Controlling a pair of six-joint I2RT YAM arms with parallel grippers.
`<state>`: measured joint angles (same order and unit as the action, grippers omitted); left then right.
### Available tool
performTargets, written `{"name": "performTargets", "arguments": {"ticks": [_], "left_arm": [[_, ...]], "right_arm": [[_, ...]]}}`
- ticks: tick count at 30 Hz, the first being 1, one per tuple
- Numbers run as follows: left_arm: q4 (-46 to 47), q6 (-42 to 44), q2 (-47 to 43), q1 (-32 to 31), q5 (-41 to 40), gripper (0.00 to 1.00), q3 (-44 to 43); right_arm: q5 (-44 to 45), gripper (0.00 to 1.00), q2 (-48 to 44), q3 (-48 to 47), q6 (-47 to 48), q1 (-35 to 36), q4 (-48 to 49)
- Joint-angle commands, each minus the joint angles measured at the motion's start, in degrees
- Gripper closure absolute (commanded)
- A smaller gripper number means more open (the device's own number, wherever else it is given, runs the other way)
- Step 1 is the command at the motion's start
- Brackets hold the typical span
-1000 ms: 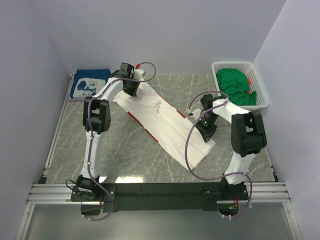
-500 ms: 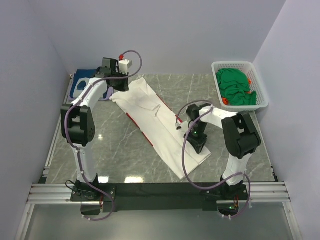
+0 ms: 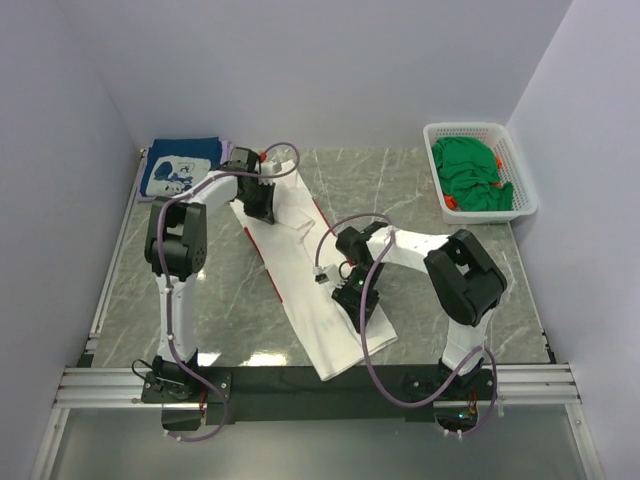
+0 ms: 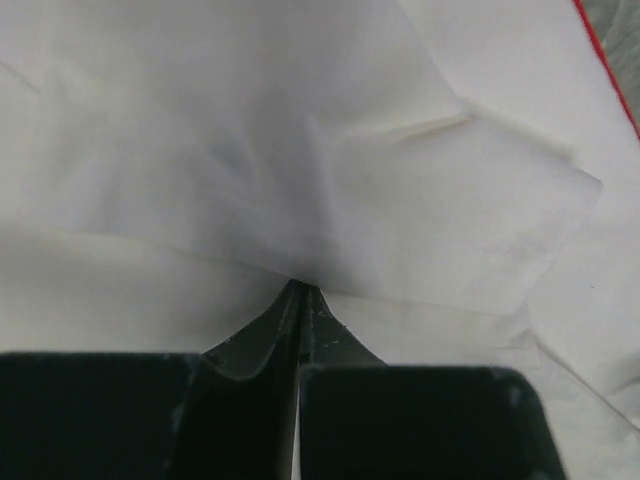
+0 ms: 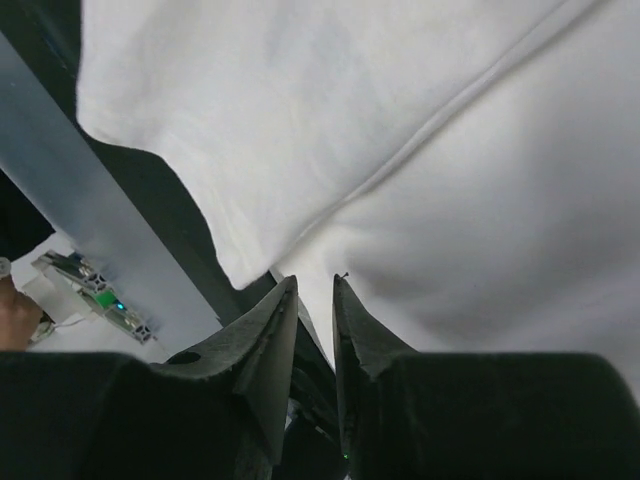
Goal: Fold and stack the t-shirts
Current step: Fold the tshirt
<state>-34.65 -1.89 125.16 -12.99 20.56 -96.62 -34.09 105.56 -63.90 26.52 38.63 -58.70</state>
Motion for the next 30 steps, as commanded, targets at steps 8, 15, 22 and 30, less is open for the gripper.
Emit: {"name": "performTargets", "arguments": {"ticks": [8,15,22,30], "left_arm": [[-9.72,5.84,20.54,-5.28,0.8,0.93,-29.83],[-0.09,10.33,20.4,-7.22,-2.1,0.82,-33.31],[8.91,3.65,5.11,-2.47,5.99,0.69,-21.95],[1.7,-1.26,1.31,-2.39,2.04,0.73,-15.19]], "right_arm": [[-1.69,0.69,-7.03,-2.2,0.02,-7.95,0.07],[0.86,0.68,-4.31,-1.75,-2.61,-7.61,4.28],[1.92,0.69,4.55,-4.92,-4.9,-5.41,7.19],[-2.91,0.7,8.61,-5.09,-6.48,-1.46,8.51]]}}
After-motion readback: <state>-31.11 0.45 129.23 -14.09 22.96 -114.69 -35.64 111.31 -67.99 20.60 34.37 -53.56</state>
